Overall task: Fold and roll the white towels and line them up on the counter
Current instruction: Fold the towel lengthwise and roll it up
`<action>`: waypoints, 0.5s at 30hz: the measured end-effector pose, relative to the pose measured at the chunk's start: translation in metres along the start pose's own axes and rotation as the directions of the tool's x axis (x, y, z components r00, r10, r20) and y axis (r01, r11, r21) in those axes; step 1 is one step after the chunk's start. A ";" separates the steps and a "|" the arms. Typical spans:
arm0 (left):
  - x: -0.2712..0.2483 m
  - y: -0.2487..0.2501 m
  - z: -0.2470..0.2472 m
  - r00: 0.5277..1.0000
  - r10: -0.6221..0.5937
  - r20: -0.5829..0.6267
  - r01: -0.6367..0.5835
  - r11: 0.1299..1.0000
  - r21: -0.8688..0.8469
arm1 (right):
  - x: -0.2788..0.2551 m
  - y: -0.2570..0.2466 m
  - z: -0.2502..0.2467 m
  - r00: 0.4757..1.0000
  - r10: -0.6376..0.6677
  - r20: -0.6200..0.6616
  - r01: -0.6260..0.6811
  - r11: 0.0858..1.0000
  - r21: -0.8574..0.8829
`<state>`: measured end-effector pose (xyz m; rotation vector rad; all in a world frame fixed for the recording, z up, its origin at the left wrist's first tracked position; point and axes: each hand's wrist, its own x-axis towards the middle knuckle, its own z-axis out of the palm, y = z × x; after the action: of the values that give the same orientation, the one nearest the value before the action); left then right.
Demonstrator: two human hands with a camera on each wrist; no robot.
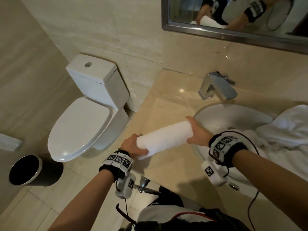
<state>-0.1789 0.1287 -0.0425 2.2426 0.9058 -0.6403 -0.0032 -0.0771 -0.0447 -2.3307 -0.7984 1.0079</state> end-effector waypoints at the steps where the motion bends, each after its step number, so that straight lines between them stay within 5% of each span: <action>1: 0.002 0.001 0.002 1.000 -0.029 -0.003 0.029 0.999 -0.013 | 0.002 0.001 -0.001 1.000 0.022 -0.009 -0.021 0.994 0.103; 5: 0.002 0.010 0.011 0.982 -0.033 0.188 0.056 0.992 -0.115 | 0.001 -0.004 -0.004 0.995 0.009 -0.096 0.040 0.870 0.492; 11: 0.001 0.026 0.017 0.947 -0.048 0.316 0.095 0.986 -0.134 | 0.011 -0.010 -0.002 0.983 0.130 -0.133 -0.049 0.872 0.487; 15: 0.001 0.035 0.017 0.953 0.006 0.303 0.023 0.995 -0.093 | 0.020 -0.006 0.006 0.897 0.377 -0.232 -0.245 0.859 0.449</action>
<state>-0.1556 0.0969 -0.0421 1.9857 0.7737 -0.8974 0.0014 -0.0582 -0.0543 -2.1993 -0.0602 0.8019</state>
